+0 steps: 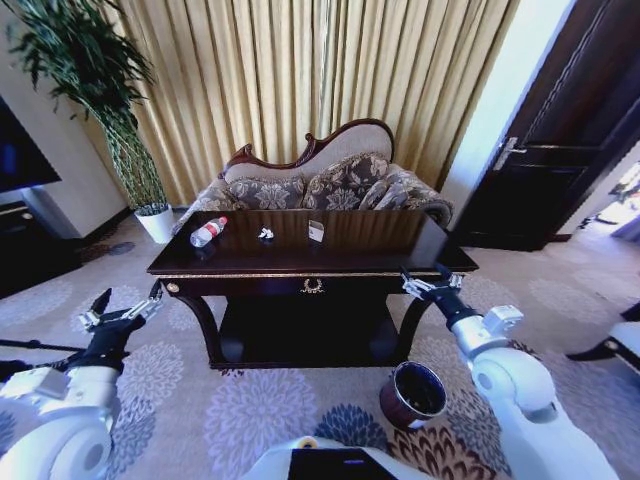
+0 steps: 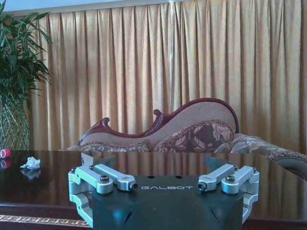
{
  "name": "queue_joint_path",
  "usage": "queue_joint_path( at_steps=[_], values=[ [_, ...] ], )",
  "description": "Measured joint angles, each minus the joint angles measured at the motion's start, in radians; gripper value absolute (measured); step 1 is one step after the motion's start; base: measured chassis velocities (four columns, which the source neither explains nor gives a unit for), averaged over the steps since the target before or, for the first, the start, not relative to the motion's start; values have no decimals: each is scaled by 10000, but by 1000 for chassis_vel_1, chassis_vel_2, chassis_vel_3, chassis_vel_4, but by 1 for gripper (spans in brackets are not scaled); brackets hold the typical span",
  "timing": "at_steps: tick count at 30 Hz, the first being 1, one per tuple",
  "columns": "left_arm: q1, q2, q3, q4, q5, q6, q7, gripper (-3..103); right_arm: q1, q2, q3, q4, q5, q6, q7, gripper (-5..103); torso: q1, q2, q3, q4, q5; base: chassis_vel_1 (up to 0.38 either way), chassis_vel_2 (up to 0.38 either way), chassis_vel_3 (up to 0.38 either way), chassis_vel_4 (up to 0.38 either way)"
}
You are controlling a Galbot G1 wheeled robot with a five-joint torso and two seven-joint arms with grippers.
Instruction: Move to the front of the table and place the trash on the table into the trash bin.
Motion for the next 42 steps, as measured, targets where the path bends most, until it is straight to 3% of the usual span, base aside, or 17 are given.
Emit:
queue_joint_path(
  at_steps=[35, 40, 42],
  values=[
    [44, -79, -13, 13, 16, -6, 14, 100, 12, -34, -138, 7, -31, -4, 18, 100, 1, 0, 0, 0, 1, -80, 76, 75, -81],
    [44, -139, -11, -28, 17, -12, 6, 100, -104, -289, -410, 205, 19, -12, 234, 100, 2, 0, 0, -1, 0, -66, 70, 57, -62],
    [43, -230, -8, -60, 17, -12, 2, 100, -54, -639, -575, 317, 455, -163, 364, 100, 2, 0, 1, 0, 0, 0, 0, 0, 0]
  ],
)
